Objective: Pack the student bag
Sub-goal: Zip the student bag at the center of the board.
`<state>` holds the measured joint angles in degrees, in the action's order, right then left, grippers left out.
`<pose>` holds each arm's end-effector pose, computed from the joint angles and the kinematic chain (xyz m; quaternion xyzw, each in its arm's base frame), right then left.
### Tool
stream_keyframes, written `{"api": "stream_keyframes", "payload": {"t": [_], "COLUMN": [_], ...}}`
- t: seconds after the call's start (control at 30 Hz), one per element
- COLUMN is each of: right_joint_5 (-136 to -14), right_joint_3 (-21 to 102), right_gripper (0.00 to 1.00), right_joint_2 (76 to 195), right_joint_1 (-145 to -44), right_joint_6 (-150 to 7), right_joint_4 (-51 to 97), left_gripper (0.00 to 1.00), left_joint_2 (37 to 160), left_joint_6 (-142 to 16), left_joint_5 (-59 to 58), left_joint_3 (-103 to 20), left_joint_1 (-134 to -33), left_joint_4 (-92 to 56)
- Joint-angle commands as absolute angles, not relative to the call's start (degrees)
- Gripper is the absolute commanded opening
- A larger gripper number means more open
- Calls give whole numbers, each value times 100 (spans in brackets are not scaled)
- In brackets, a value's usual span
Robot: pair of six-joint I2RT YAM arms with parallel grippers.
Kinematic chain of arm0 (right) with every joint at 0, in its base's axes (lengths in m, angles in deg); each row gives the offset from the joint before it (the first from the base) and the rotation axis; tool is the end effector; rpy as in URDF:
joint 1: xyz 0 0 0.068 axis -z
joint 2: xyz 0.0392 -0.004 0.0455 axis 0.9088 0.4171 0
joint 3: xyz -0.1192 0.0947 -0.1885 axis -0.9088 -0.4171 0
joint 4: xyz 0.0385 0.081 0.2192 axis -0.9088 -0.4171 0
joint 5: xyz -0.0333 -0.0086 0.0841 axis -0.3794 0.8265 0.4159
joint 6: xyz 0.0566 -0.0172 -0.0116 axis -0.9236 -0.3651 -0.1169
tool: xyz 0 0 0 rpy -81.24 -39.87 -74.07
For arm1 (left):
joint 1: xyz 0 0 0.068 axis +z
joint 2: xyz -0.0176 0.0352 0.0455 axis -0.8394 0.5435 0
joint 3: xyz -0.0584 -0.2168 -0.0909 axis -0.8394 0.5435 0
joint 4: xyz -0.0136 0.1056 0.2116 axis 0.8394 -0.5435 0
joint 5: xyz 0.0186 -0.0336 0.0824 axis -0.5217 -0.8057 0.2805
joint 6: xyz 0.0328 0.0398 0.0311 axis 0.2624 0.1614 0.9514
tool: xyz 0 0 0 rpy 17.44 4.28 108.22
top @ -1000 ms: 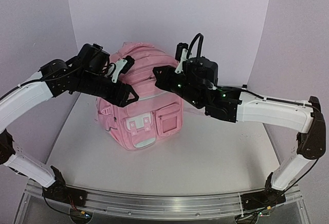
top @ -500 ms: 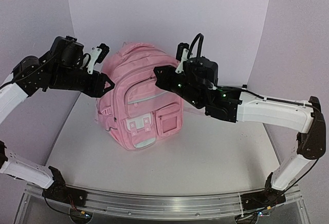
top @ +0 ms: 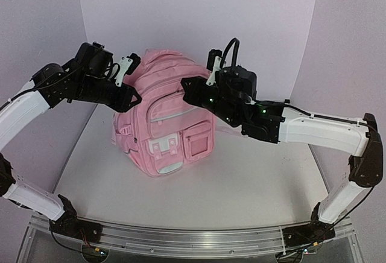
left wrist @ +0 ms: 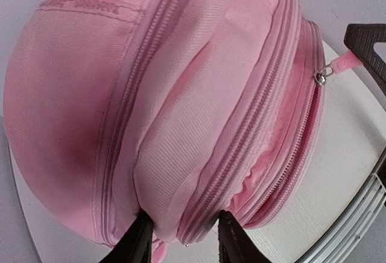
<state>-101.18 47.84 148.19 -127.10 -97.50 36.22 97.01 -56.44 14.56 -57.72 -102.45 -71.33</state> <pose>0.1915 0.3265 0.3651 -0.0623 0.6967 0.4407 0.5626 0.1776 -0.1722 0.3780 0.2837 0.8471 -0.1403 0.4269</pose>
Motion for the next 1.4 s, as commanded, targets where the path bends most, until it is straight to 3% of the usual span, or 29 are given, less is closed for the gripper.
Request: {"api": "stream_keyframes", "payload": {"t": [0.0, 0.2, 0.63, 1.37], "right_joint_5": [-10295, -10404, -9218, -10614], "right_joint_3": [5225, 5335, 6172, 5935], "right_gripper": [0, 0, 0, 0], "right_joint_2": [14413, 14266, 14335, 15351], "right_joint_1": [-12740, -12611, -12498, -13470], "right_joint_6": [-9417, -9121, -7511, -5265], "right_joint_4": [3813, 3430, 2240, 1747], "left_gripper": [22, 1, 0, 0], "left_joint_2": [10033, 10426, 11510, 11485], "left_joint_6": [-5442, -5401, -5613, -6177], "left_joint_5": [806, 121, -544, -1611], "left_joint_3": [-5808, -5960, -6695, -6559], "left_joint_1": [-10222, -10217, -10221, -9675], "left_joint_4": [-6563, -6125, -5331, -4928]}}
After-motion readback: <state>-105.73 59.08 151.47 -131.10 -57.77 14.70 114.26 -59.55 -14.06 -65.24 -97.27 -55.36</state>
